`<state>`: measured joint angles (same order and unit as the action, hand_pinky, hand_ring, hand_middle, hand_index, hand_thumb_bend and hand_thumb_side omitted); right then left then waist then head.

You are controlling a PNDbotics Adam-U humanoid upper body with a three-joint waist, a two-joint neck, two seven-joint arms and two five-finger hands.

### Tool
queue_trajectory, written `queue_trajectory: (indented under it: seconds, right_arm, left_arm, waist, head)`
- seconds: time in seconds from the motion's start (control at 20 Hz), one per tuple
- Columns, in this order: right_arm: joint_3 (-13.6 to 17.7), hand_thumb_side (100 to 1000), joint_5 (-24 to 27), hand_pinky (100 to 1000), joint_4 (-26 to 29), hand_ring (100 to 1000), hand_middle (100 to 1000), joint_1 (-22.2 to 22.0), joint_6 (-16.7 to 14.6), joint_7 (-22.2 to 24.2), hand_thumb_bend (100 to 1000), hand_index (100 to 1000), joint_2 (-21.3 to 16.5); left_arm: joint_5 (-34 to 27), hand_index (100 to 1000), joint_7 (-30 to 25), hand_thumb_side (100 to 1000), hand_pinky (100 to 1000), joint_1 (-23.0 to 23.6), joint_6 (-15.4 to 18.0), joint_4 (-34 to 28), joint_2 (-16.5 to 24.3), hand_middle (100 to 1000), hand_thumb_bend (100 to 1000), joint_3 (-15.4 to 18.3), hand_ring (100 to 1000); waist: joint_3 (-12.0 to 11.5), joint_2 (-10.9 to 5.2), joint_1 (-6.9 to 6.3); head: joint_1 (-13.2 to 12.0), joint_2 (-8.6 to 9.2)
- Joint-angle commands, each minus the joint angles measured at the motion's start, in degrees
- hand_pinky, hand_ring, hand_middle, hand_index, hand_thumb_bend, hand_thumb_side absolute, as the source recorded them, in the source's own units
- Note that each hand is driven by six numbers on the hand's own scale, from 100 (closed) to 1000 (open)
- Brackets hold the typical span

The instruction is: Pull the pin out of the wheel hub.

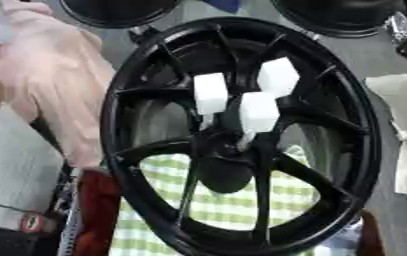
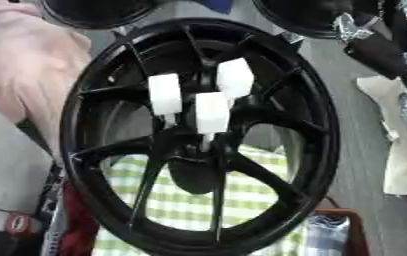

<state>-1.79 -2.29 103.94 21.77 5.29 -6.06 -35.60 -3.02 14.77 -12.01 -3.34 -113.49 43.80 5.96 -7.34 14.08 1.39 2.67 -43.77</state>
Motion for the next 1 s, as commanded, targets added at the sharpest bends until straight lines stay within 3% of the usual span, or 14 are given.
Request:
queue_trajectory:
  seconds: [0.05,0.25,0.5,0.75,1.0]
  right_arm:
    - [0.21,443,-0.05,900,0.56,782,791,0.40,0.01,0.38,152,789,-2.09]
    - [-0.05,444,-0.20,901,0.44,782,791,0.25,0.05,0.75,152,789,-2.53]
    - [-0.43,446,-0.30,901,0.27,782,790,0.24,0.06,1.23,151,789,-2.97]
    - [-0.87,448,-0.35,901,0.14,782,790,0.46,0.03,1.76,149,788,-3.09]
    - [-1.28,448,-0.36,902,-0.01,781,789,0.77,0.00,2.21,149,787,-3.11]
  left_arm:
    - [6.85,874,-6.06,911,824,-1.44,2.88,-1.10,8.06,813,367,-2.49,732]
    - [13.90,870,-16.73,931,822,-3.81,8.99,-1.10,15.23,808,359,-6.47,758]
    - [14.45,872,-26.96,910,825,-8.07,12.98,-1.10,21.16,808,369,-9.90,777]
    - [11.79,874,-37.39,901,827,-13.61,12.09,-1.10,24.10,807,376,-13.05,787]
    - [10.17,879,-49.47,900,832,-20.57,9.24,0.41,24.14,808,377,-16.51,798]
  waist:
    - [0.24,-1.60,-0.36]
    - [0.44,-1.96,-0.55]
    - [0.67,-2.16,-0.87]
    - [1.47,-2.12,-1.15]
    - [2.23,-2.17,-1.26]
  head:
    - [0.06,-0.35]
    - [0.08,-0.35]
    - [0.13,-0.35]
    - [-0.01,-0.35]
    - [-0.31,-0.35]
